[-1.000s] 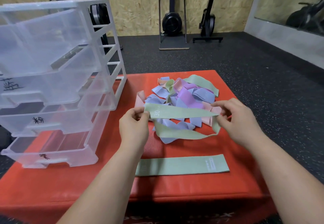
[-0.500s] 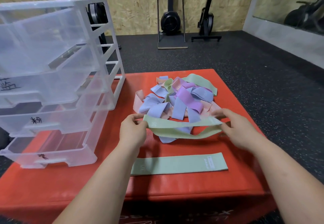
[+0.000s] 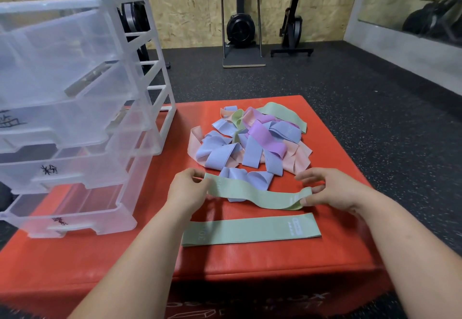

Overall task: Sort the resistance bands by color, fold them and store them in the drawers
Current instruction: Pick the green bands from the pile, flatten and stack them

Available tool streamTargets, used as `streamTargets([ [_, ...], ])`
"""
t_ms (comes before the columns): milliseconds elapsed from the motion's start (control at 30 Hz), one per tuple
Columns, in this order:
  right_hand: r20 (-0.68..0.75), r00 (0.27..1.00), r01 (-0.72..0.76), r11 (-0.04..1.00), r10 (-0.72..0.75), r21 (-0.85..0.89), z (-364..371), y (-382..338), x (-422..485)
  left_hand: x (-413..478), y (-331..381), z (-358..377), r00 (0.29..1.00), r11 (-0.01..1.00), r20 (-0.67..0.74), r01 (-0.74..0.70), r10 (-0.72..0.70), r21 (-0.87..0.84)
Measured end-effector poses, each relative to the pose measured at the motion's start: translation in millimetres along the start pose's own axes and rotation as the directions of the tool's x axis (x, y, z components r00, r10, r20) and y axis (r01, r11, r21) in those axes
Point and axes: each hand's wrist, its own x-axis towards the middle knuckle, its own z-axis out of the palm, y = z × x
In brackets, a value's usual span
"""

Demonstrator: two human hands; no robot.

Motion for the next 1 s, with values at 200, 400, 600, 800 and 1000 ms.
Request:
streamTargets([
  [200,-0.145,0.989,-0.04,0.962,0.001,-0.271,2,-1,-2,-2,-2,-2,0.993,0.99,-0.08,-0.098,0.09,-0.101],
  [400,-0.377,0.921,0.024,0.981,-0.096,-0.19,-6,-13,-20,-15,4,-14,0.988,0.954,-0.083,-0.15,0.132,-0.259],
  [600,-0.504,0.857,0.007,0.98,-0.109,-0.2,4,-13,-43,-37,5,-26,0.982,0.922,-0.062,-0.188,0.177,-0.339],
  [800,-0.516,0.854,0.115,0.991,-0.064,0.067,20,-15,-66,-59,-6,-37,0.989,0.918,-0.03,-0.145,0.144,-0.369],
  [1000,-0.461,0.882,0.185,0.97,-0.093,0.16,26,-17,-84,-71,-29,-47,0.995,0.942,-0.032,-0.095,0.09,-0.323],
])
